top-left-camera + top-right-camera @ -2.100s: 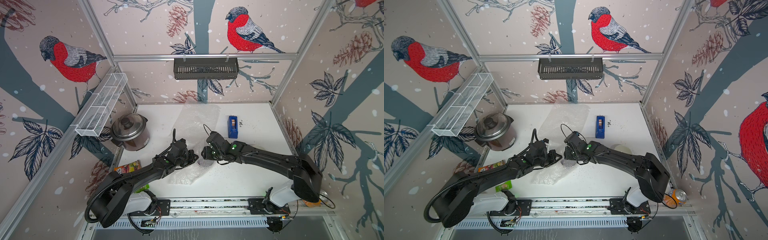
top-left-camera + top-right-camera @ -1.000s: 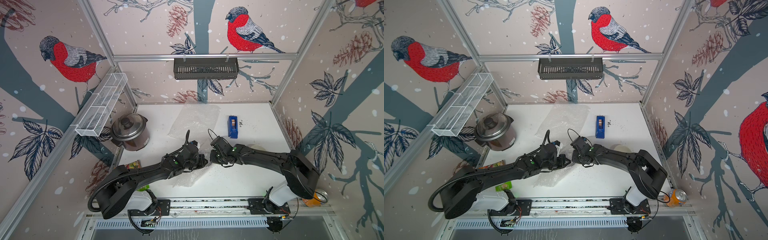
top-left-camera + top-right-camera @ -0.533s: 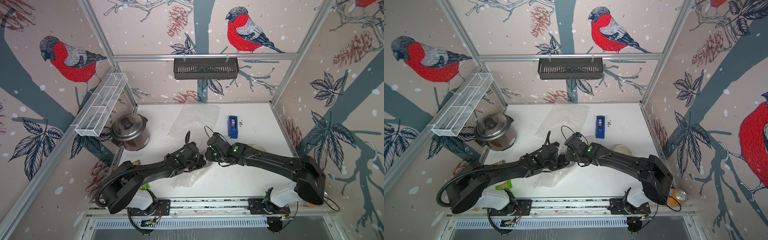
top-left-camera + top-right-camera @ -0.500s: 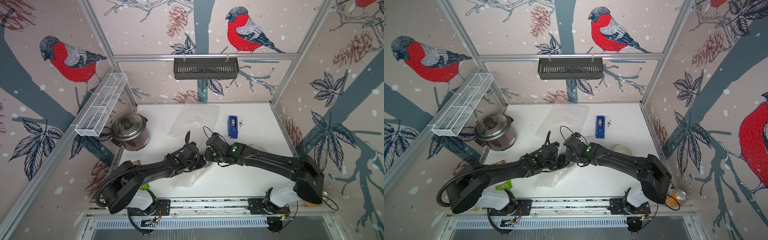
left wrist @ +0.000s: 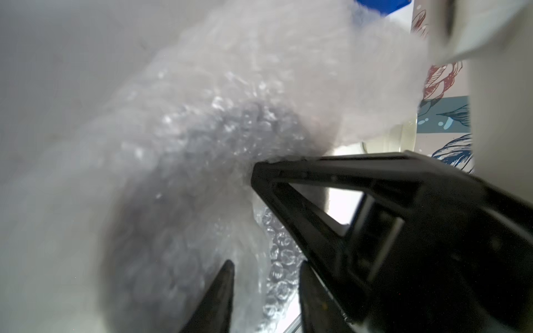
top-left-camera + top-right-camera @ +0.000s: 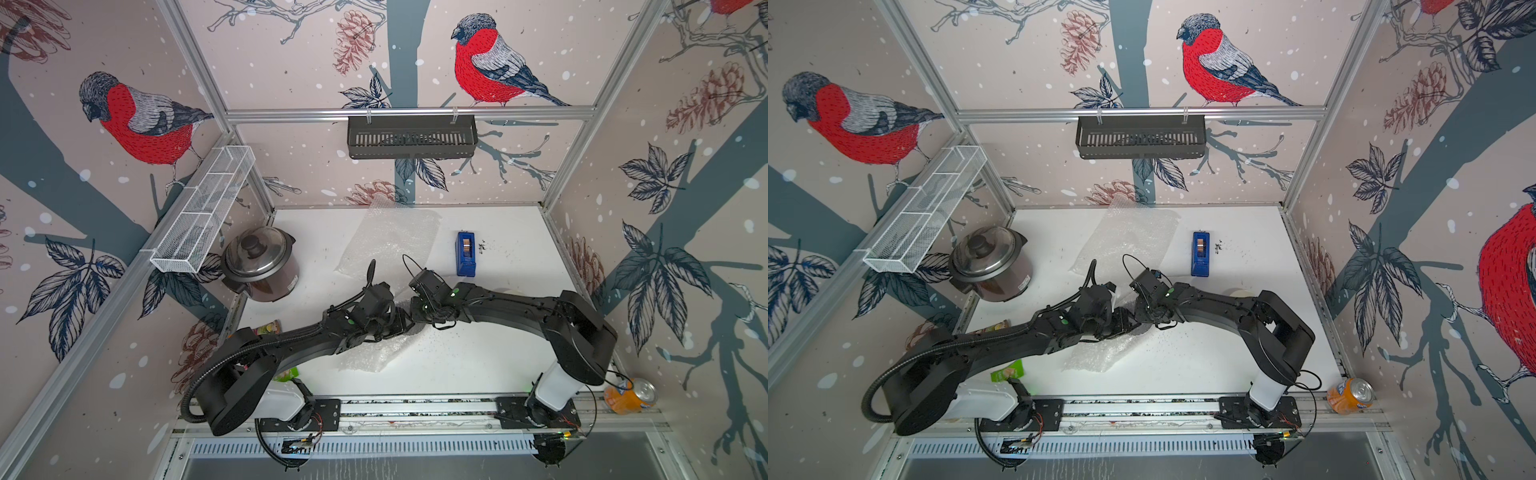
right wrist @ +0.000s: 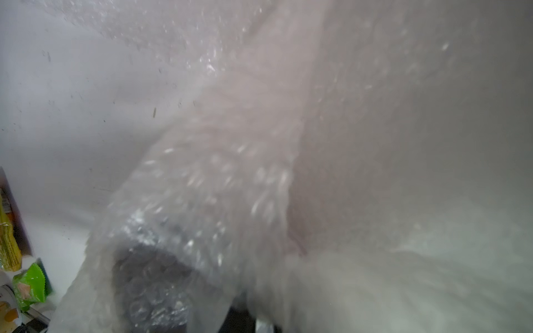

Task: Wrap bowls in bubble wrap
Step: Wrap the bowl in bubble wrap.

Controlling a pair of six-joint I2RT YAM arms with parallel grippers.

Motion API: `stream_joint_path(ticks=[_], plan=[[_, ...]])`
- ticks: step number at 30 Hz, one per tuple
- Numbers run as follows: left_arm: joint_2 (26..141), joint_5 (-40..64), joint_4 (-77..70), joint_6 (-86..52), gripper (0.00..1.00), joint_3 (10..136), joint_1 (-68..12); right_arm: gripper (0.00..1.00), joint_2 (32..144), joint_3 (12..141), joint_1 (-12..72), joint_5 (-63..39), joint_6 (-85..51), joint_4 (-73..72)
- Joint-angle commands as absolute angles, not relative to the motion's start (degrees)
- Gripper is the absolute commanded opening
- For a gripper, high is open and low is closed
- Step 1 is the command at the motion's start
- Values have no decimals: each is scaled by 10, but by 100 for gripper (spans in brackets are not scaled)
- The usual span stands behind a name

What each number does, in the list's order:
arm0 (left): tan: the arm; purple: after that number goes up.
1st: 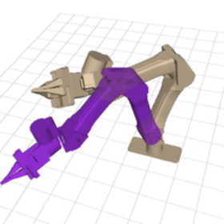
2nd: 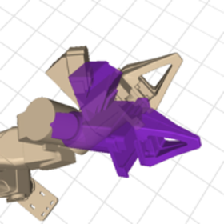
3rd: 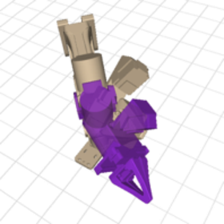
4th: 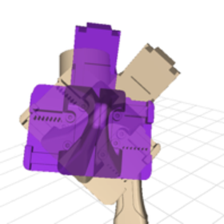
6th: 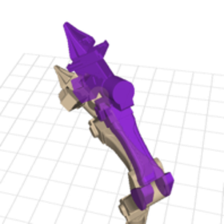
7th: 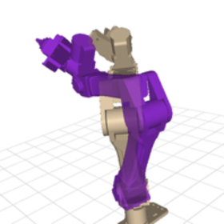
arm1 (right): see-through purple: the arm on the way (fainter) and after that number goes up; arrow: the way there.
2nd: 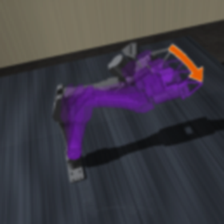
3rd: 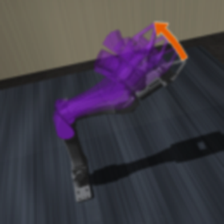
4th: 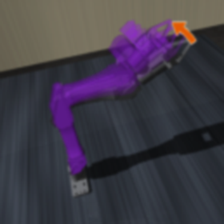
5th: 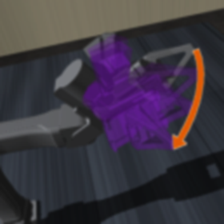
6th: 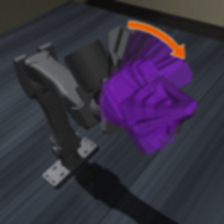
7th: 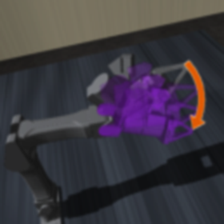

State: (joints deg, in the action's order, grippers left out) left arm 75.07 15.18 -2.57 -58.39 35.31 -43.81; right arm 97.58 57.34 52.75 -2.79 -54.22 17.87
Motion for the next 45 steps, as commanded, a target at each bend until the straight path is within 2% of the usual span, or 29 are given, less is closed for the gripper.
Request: stream_joint_path(ticks=[1,5,9,11,16,22,26,32,35,38,39,43,45], plan=[[709,132,35,-574,56,368,-406,14,977,559,526,-40,-541,195],[676,71,65,-515,64,375,-380,14,981,568,526,-40,-531,197],[696,67,83,-459,73,404,-358,14,984,580,526,-39,-522,200],[723,86,83,-440,76,421,-351,14,982,581,525,-39,-517,196],[834,175,98,-390,76,474,-348,14,974,579,521,-41,-508,191],[874,192,59,-395,72,460,-349,14,970,581,520,-43,-506,189],[877,204,52,-396,60,450,-353,14,967,581,521,-46,-507,183],[889,192,52,-400,43,421,-378,20,937,591,518,-29,-506,188],[888,180,52,-404,35,411,-389,26,912,593,513,-18,-505,200],[884,171,55,-405,32,409,-394,33,877,592,502,-4,-504,219],[883,166,60,-405,31,411,-394,37,860,589,497,3,-504,227],[872,148,81,-398,30,420,-394,65,777,552,456,23,-503,237],[866,145,86,-394,30,421,-395,74,741,526,417,18,-497,235]])
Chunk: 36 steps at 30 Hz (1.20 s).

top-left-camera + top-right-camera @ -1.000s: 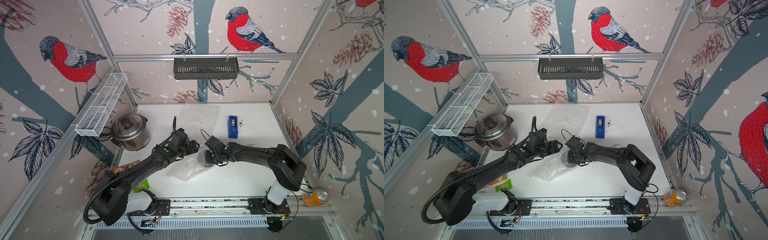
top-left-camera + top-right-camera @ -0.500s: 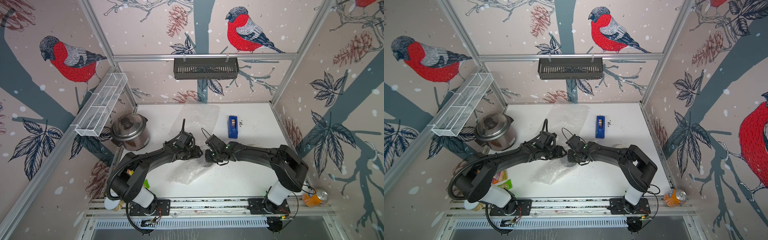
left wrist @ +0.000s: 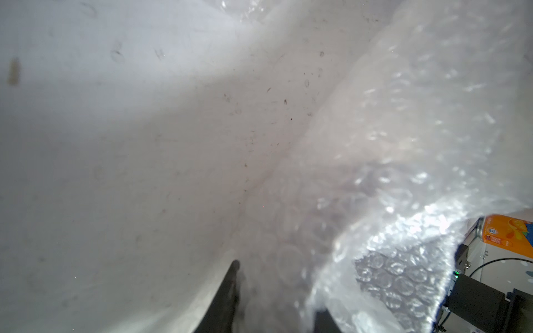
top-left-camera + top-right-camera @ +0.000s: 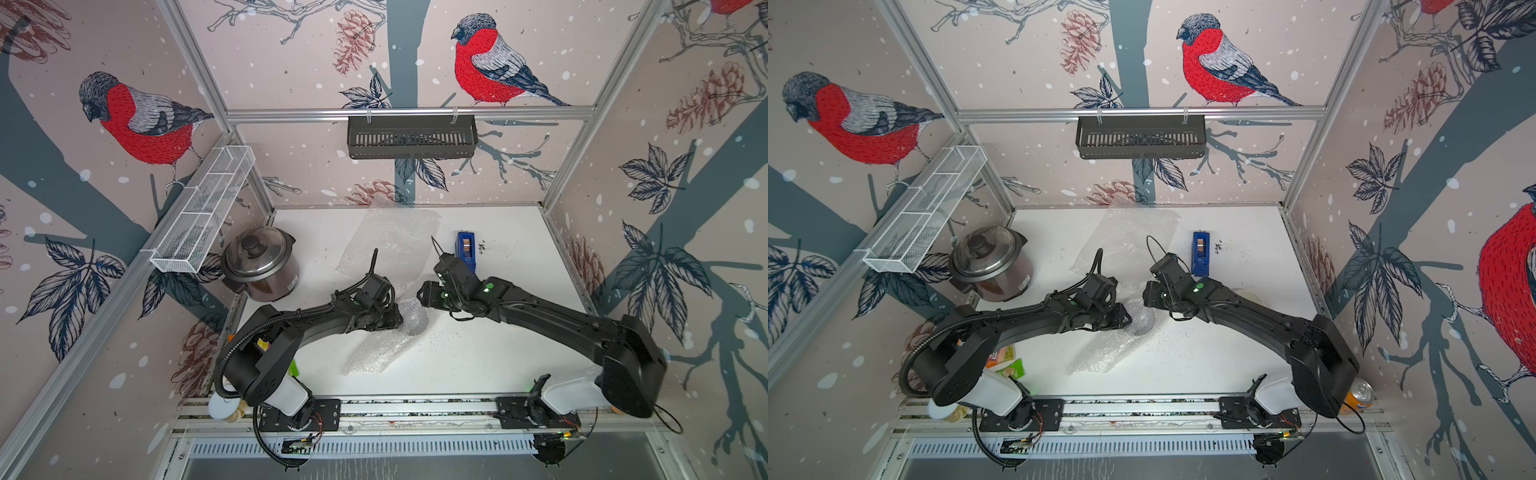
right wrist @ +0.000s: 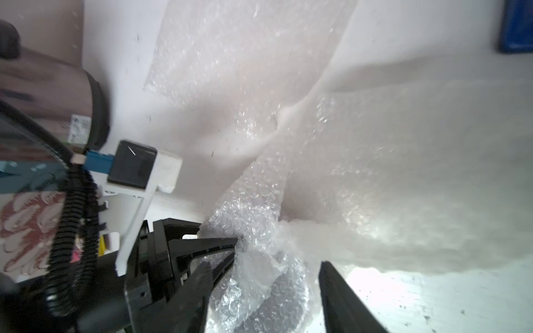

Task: Wrap bowls in bubble wrap
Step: Wrap the bowl in bubble wrap.

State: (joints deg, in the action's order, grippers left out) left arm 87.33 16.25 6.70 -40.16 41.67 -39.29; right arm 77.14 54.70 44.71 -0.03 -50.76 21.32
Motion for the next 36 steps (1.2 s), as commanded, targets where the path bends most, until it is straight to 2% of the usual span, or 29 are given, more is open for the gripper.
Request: stream_joint_path(ticks=[1,4,7,13,14,16,18,19,20,21,26,31,36], plan=[[865,143,89,-393,29,423,-394,77,726,509,391,4,-489,224],[865,142,94,-389,29,423,-396,90,701,471,324,-54,-456,183],[867,141,93,-388,29,420,-397,90,715,469,276,-85,-419,176],[874,142,94,-387,28,420,-401,71,796,486,233,-145,-371,147],[875,142,96,-386,28,422,-400,67,802,491,233,-144,-367,145],[875,141,97,-386,28,424,-401,44,813,497,230,-144,-361,141],[875,139,97,-387,27,424,-400,26,816,503,231,-147,-357,139],[876,141,97,-388,27,425,-401,13,815,506,234,-154,-355,138],[878,142,96,-390,27,426,-401,5,812,510,239,-156,-355,141],[879,144,94,-392,26,427,-400,2,805,514,252,-154,-353,144],[887,165,65,-432,22,422,-401,1,761,534,362,-120,-377,154],[893,178,29,-510,17,404,-400,1,738,493,473,-104,-453,96],[879,204,-30,-595,13,375,-403,0,797,459,557,-106,-506,19]])
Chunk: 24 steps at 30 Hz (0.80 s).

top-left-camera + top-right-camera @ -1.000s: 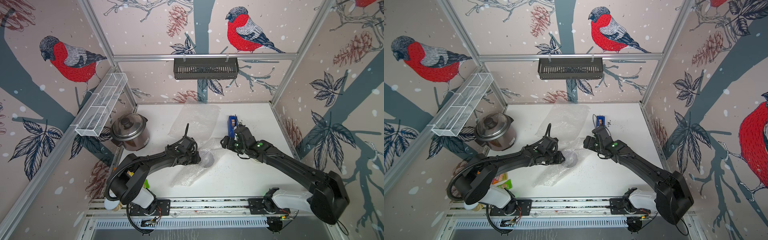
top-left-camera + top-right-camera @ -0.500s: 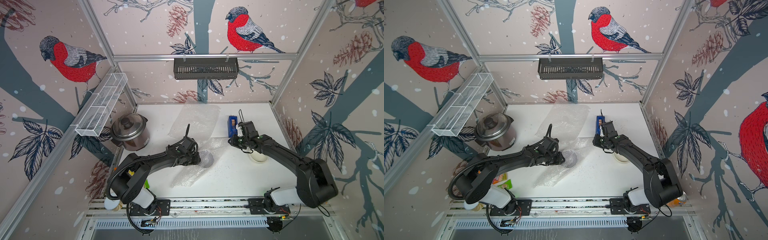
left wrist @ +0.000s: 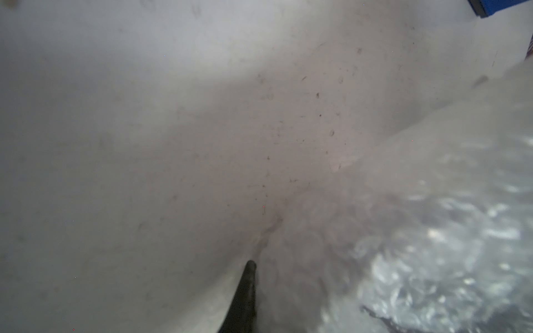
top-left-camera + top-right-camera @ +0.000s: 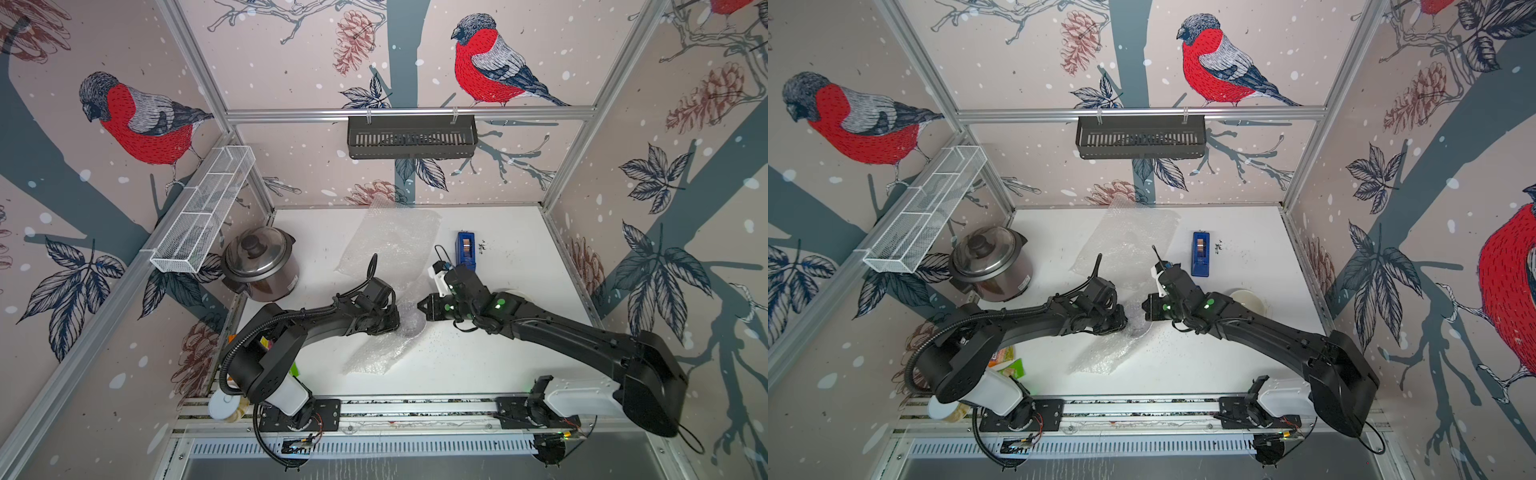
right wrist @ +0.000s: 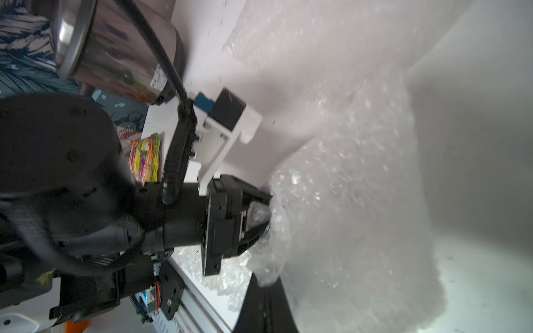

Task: Wrap bowls in bubble wrap
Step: Wrap the bowl in bubble wrap.

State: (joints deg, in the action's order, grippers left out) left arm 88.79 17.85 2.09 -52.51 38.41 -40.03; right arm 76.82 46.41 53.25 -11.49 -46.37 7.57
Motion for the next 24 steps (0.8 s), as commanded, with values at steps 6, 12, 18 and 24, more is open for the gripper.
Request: stream_joint_path(ticks=[6,12,18,24], plan=[[839,194,-45,-653,10,360,-407,0,901,497,581,-88,-500,38],[799,172,-21,-676,10,354,-407,0,926,506,565,-65,-457,99],[808,179,-13,-669,14,365,-406,0,923,492,521,-89,-384,123],[810,182,-9,-660,32,368,-401,0,935,524,497,-105,-348,152]])
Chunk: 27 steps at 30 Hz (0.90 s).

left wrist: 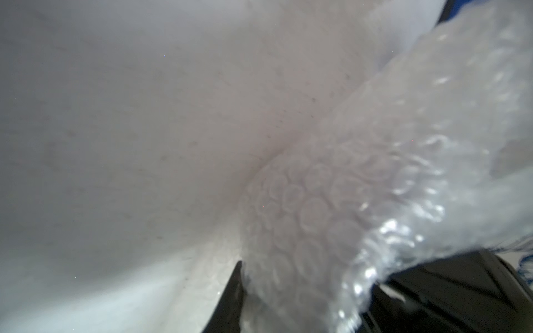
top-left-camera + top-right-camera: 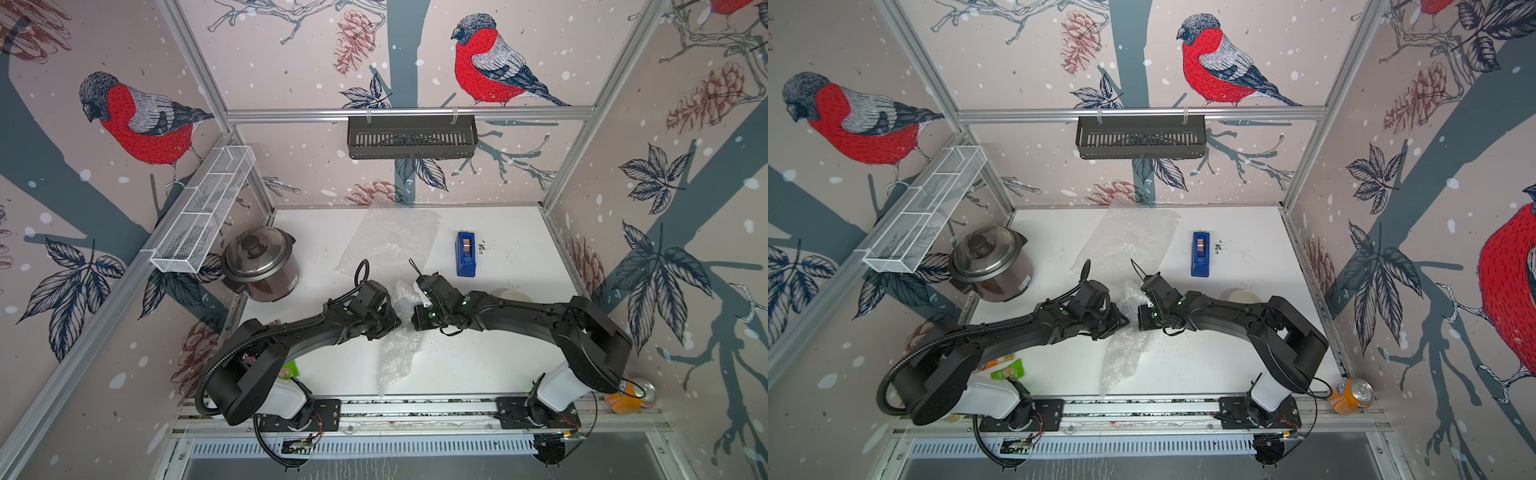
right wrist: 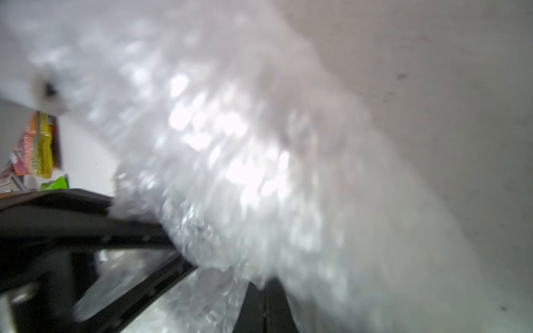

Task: Wrap bowls in bubble wrap
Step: Wrap the bowl in bubble wrap.

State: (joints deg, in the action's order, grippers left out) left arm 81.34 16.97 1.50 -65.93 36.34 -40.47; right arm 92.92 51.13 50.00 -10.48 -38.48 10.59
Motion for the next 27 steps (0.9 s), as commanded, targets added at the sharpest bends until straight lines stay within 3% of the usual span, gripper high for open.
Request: stream_joint_path(ticks=[1,11,23,27], plan=[[810,185,-5,-654,36,371,-398,0,938,530,497,-107,-346,155],[762,176,58,-556,75,430,-336,0,953,558,505,-109,-313,167],[894,248,21,-480,70,467,-317,0,953,569,511,-109,-273,176],[913,261,5,-479,63,452,-318,0,954,565,511,-107,-274,174]])
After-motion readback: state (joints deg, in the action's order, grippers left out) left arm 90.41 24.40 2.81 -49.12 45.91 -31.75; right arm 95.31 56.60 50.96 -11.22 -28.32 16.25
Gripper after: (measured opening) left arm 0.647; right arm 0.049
